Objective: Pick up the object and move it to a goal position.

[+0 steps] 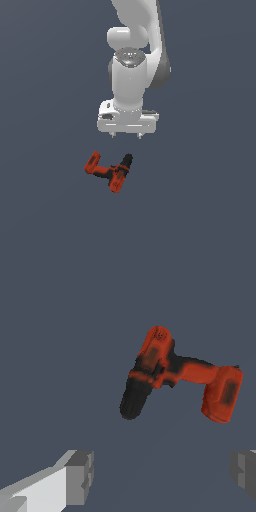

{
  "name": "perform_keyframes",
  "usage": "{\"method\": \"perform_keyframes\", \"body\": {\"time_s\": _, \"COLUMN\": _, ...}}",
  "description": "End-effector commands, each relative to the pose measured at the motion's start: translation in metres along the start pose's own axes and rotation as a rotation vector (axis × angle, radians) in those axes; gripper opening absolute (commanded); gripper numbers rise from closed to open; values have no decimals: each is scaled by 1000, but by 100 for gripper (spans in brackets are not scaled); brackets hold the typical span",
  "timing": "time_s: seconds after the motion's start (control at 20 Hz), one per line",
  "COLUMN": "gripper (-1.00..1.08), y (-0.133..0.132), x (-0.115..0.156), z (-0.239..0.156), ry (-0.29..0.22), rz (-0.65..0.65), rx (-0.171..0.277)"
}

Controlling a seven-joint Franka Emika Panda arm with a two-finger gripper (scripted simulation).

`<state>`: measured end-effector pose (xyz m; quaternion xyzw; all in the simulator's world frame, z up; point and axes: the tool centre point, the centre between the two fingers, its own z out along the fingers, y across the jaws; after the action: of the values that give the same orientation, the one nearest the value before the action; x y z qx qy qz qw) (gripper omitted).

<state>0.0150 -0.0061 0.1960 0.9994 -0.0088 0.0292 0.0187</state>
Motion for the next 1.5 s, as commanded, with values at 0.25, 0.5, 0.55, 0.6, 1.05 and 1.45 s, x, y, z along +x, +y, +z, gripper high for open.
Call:
{"method": "perform_keyframes", "body": {"time_s": 0.25, "gripper": 68, "y": -14, "x": -2, "z": -4, "ry": -2, "rz": -13, "rx": 7}}
{"method": "perform_keyframes", "body": {"time_s": 0.5, "gripper": 68, "y": -16, "x": -2, "z": -4, "ry": -3, "rz": -11, "rx": 8}}
{"method": "perform_keyframes", "body": {"time_s": 0.55, "gripper": 68, "y": -16, "x": -1, "z": -3, "ry": -3, "rz": -8, "rx": 7}}
{"method": "perform_keyframes", "body": {"time_s": 0.6, "gripper": 68, "y": -16, "x": -1, "z": -1, "ry": -3, "rz": -3, "rx": 7}}
{"method": "perform_keyframes", "body": {"time_s": 1.05, "gripper": 68, "y": -14, "x": 9, "z": 32, "ry": -4, "rz": 89, "rx": -11}}
{"method": "perform_keyframes", "body": {"time_s": 1.45, "gripper": 68, "y": -11, "x": 21, "z": 89, "ry": 0, "rz": 235, "rx": -46}}
